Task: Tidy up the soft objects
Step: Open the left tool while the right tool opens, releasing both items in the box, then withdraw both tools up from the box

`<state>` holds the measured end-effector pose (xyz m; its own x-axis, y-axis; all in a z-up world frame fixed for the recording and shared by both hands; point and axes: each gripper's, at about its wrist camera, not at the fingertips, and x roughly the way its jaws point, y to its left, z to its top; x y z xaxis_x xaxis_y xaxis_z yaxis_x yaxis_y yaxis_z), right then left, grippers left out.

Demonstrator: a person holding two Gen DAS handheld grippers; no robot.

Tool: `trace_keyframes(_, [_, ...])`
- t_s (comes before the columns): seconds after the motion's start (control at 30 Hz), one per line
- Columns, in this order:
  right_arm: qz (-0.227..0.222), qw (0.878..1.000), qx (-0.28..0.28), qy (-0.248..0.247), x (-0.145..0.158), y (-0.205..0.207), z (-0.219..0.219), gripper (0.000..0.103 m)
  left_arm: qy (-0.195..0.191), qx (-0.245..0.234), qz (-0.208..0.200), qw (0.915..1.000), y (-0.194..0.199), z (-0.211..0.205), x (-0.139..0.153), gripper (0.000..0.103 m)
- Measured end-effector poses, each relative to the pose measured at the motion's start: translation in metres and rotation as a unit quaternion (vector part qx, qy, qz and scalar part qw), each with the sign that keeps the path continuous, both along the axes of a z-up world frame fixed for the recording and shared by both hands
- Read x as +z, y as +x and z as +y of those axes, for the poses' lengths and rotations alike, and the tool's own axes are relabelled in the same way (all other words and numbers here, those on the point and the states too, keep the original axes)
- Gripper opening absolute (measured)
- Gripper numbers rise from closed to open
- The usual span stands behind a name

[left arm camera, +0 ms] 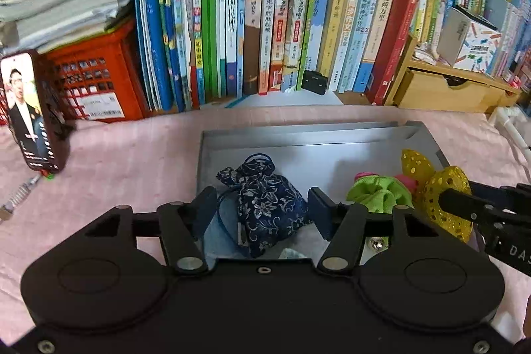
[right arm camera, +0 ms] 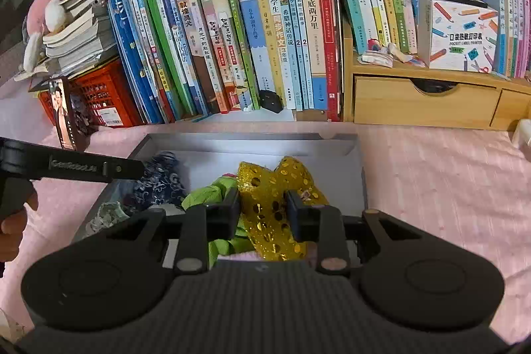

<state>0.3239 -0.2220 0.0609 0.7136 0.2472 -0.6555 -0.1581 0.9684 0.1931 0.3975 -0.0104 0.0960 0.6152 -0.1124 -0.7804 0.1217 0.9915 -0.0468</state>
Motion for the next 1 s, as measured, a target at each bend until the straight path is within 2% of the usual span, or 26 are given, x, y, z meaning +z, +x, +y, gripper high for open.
trace_keyframes(0.07, [-0.004,1.000,0.000,0.000,0.003,-0.004,0.000,0.043,0.001,-0.005,-0.007,1.0000,-0.008,-0.002,0.007,0.062])
trace_keyframes(0.17, [-0.015,1.000,0.003,0.002,0.011,-0.014,-0.001,0.054,0.007,-0.016,-0.019,0.9997,-0.025,-0.008,0.019,0.064])
trace_keyframes(0.43, [-0.047,0.999,0.013,0.008,0.040,-0.047,-0.005,0.058,0.008,-0.059,-0.051,0.9969,-0.075,-0.021,0.046,0.073])
trace_keyframes(0.6, [-0.054,0.998,0.010,0.010,0.051,-0.074,-0.012,0.061,0.006,-0.091,-0.062,0.9939,-0.112,-0.030,0.057,0.074])
trace_keyframes(0.8, [-0.056,0.998,0.005,0.007,0.057,-0.109,-0.022,0.064,-0.023,-0.119,-0.068,0.9903,-0.158,-0.034,0.056,0.074])
trace_keyframes(1.0, [-0.048,0.999,0.000,0.013,0.053,-0.138,-0.037,0.067,-0.026,-0.137,-0.054,0.9887,-0.193,-0.041,0.043,0.073])
